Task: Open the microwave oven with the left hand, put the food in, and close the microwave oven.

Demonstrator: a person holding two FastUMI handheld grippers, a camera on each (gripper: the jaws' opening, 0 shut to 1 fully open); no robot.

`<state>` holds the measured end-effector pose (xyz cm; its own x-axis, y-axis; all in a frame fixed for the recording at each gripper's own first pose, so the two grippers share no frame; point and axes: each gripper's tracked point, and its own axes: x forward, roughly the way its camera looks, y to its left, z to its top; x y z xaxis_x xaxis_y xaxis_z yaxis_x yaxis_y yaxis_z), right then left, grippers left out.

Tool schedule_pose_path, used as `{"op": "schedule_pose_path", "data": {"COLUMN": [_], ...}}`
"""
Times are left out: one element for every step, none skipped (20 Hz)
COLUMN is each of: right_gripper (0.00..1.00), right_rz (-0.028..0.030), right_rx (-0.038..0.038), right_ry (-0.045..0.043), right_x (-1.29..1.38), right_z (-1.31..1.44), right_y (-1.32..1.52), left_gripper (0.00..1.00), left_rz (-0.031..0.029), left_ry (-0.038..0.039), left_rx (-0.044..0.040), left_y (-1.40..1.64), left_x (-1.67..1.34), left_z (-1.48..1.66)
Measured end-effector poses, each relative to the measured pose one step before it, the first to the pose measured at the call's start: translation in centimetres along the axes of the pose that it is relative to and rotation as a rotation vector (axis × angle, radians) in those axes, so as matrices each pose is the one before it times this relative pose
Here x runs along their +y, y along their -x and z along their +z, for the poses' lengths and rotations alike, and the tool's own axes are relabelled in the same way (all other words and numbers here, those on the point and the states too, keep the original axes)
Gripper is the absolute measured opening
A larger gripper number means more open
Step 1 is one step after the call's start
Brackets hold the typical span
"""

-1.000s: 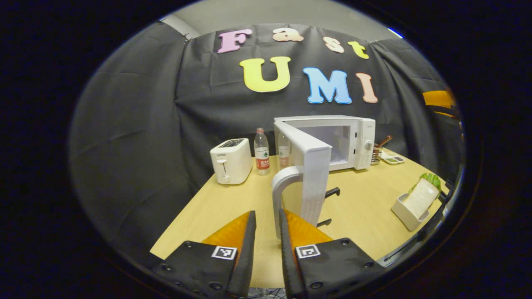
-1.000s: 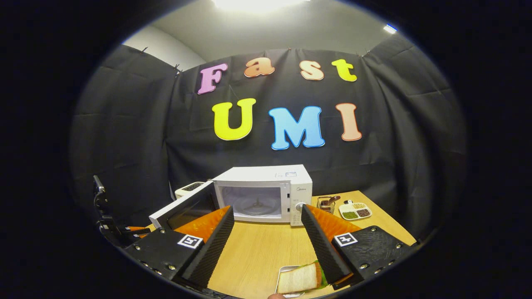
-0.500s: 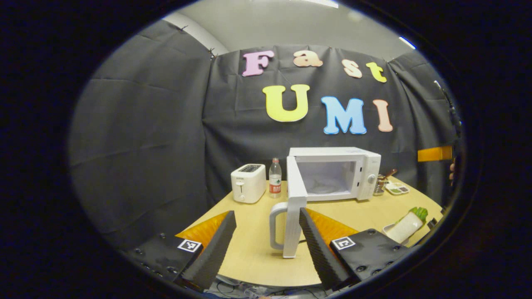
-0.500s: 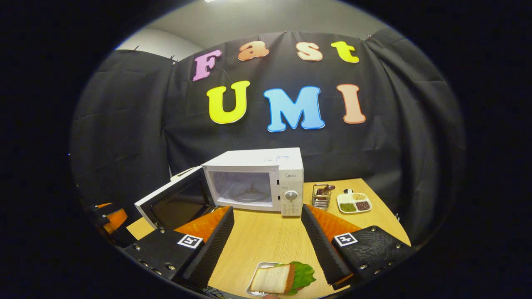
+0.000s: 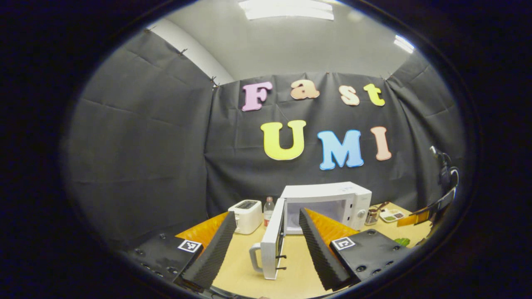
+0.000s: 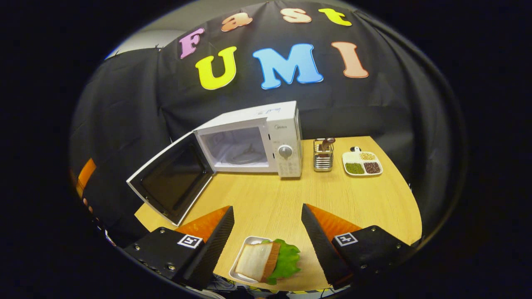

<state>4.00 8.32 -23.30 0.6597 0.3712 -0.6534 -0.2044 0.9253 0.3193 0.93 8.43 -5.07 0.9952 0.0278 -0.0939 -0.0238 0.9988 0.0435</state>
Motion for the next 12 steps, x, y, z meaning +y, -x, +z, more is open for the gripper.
{"op": "schedule_pose_path", "data": {"right_gripper": [0.99,0.99,0.99,0.99,0.99,0.99,0.99,0.99,0.99,0.99,0.99,0.99], "right_rz": [0.00658,0.00924,0.00939,0.01141,0.01612,0.01571,0.01603,0.01043,0.00927,0.00798,0.0095,0.01168], "right_rx": [0.02373,0.02482,0.01817,0.0246,0.02802,0.02732,0.02617,0.0248,0.02495,0.02159,0.02008,0.01724], "right_ry": [0.00673,0.00549,0.00026,-0.00519,-0.01309,-0.01846,-0.02082,-0.02373,-0.01936,-0.01534,-0.01091,-0.00711], "right_x": [-0.38,-0.223,-0.283,-0.167,-0.059,-0.088,-0.12,-0.053,-0.229,-0.213,-0.194,-0.067], "right_z": [-0.881,-0.835,-0.663,-0.717,-0.836,-0.735,-0.638,-0.697,-0.706,-0.569,-0.577,-0.472], "right_y": [-0.182,-0.226,-0.286,-0.221,-0.237,-0.222,-0.185,-0.182,-0.185,-0.148,-0.096,-0.112], "left_gripper": [0.98,0.98,0.98,0.98,0.98,0.98,0.98,0.98,0.98,0.98,0.98,0.98], "left_rz": [0.00893,0.00576,0.00604,0.00733,0.00827,0.00649,0.00567,0.00398,-0.00065,-0.00071,-0.0005,-0.00216], "left_ry": [0.00012,0.00175,-0.00008,-0.00394,-0.00568,-0.00435,-0.00293,-0.00216,0.00082,0.00086,-0.0014,-0.00018], "left_rx": [-0.00699,-0.00202,-0.0005,0.00272,0.00273,0.00166,0.00283,0.00132,-0.00226,-0.00041,0.00228,0.00211], "left_y": [0.011,0.066,0.191,-0.008,0.077,-0.009,0.043,0.105,0.067,0.003,0.06,-0.001], "left_x": [-0.384,-0.325,-0.313,-0.26,-0.217,-0.379,-0.433,-0.44,-0.521,-0.49,-0.42,-0.492], "left_z": [0.239,0.235,0.118,-0.085,-0.18,0.006,-0.139,0.063,0.029,0.05,-0.133,-0.053]}}
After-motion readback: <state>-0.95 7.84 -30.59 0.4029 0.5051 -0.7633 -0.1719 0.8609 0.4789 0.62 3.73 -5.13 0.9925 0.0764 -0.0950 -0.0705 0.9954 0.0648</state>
